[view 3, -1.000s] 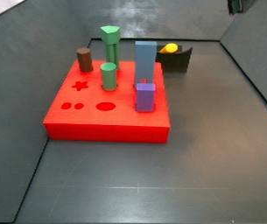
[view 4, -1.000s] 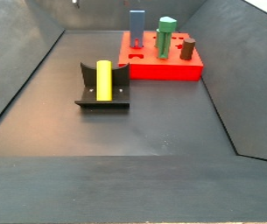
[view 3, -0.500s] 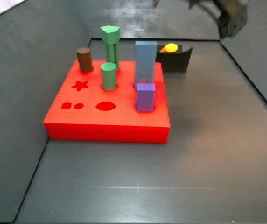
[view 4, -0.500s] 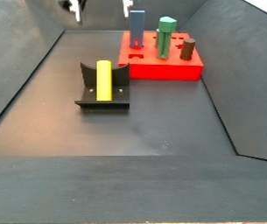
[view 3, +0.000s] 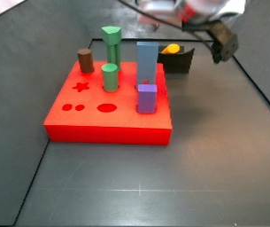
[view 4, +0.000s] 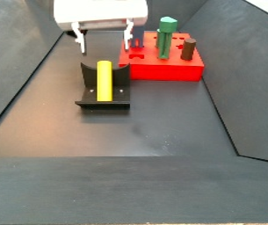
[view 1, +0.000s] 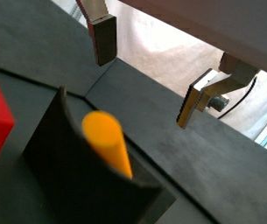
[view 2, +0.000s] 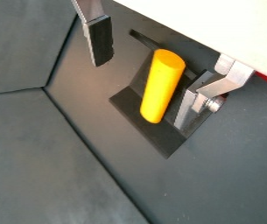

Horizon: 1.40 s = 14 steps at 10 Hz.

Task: Pick up the oval object. Move up. Place the oval object on the fixture. Regrasp the oval object. Move to above the board. Insert the oval object.
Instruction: Regrasp the oval object, then move to above the board.

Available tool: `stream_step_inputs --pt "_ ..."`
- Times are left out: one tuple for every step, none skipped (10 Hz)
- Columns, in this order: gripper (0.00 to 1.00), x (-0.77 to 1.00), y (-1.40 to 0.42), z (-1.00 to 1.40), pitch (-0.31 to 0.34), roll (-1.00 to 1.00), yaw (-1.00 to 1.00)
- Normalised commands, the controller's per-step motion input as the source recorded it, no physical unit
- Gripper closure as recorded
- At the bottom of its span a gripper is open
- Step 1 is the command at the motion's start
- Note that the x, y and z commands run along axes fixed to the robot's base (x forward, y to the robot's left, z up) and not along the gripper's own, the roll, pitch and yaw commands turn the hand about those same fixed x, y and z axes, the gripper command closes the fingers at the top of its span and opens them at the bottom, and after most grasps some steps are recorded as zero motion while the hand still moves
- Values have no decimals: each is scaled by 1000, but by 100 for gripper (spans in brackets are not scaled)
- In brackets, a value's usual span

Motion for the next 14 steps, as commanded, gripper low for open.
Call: stream_step_inputs --pt "0 92 41 -1000 -73 70 -44" --pt "0 91 27 -868 -45 69 -46" --pt "0 85 21 -768 -32 69 -46" --pt "0 81 12 -565 -10 68 -36" --pt "0 70 5 -375 5 72 -19" --pt "0 64 3 -238 3 71 -4" --pt "100 0 0 0 0 0 0" --pt "100 45 -1 1000 59 -14 -54" --pt "100 43 -2 1000 61 -15 -58" --pt "100 31 -3 1000 80 -26 -41" --pt "100 28 -3 1000 88 -31 -30" --pt "100 25 -3 1000 103 -44 -4" --pt "100 20 -5 1000 111 -44 18" --pt "100 17 -7 1000 114 -49 36"
